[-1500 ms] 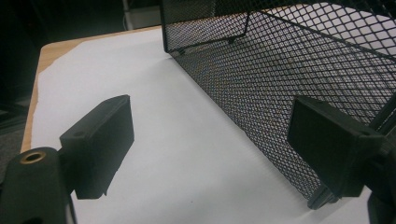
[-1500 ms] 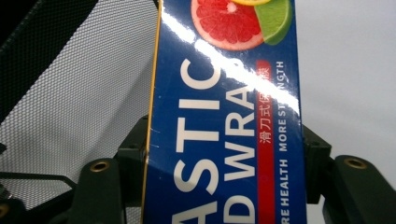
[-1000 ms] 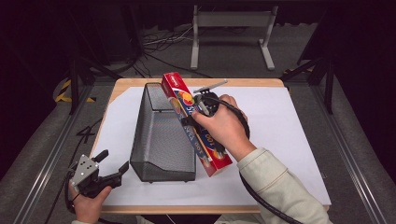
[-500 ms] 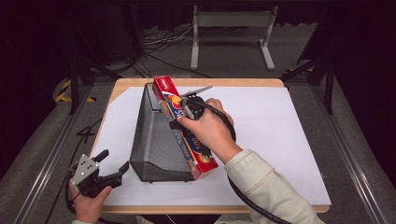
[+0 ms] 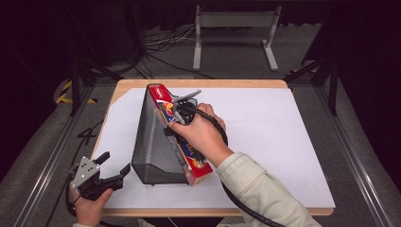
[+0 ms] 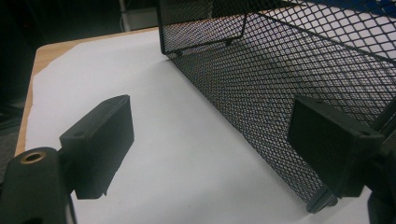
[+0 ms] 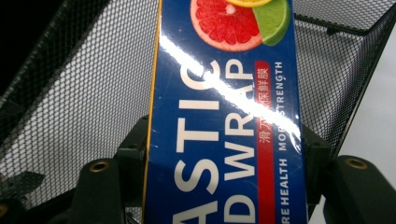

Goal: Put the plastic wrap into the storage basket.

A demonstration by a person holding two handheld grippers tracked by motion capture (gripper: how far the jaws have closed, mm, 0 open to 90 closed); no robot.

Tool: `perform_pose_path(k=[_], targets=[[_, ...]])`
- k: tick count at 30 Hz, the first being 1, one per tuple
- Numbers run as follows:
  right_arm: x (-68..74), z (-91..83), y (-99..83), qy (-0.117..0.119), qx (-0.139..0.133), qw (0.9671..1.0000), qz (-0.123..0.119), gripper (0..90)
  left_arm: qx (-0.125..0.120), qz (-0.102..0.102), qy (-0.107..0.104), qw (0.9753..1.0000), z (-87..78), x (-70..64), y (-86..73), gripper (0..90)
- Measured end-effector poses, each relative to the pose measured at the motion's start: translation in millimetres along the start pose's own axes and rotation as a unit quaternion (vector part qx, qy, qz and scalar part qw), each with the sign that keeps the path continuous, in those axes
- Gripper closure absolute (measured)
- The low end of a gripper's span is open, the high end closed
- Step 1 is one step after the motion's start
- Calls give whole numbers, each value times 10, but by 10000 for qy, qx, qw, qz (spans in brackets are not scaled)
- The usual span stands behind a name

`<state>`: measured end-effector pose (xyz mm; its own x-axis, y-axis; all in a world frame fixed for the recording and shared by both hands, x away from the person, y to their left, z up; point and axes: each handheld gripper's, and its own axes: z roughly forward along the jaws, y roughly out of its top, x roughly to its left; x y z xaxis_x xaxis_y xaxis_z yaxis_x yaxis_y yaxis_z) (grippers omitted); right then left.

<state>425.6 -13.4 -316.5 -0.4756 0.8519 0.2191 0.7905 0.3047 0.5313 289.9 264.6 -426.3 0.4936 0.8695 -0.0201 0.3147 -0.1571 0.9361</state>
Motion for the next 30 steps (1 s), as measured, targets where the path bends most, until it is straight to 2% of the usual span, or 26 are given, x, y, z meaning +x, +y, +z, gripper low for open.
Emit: perform_pose_path(k=[7,13,20,25,30], targets=[[15,82,6,-89,114,9999,50,388,4,-2,-3,10000,0,-1,-1,154],[-21,177,21,-318,286,9991,82,386,14,-17,3,10000,3,10,-12,154],[-20,259,16,-371,432,9983,100,385,45,-29,14,10000,-6,17,-16,154],[-60,328,28,-416,715,9964,191,383,44,-51,21,10000,-2,19,-16,154],[-66,374,43,-436,793,9957,202,380,48,-33,13,10000,1,18,-17,154]])
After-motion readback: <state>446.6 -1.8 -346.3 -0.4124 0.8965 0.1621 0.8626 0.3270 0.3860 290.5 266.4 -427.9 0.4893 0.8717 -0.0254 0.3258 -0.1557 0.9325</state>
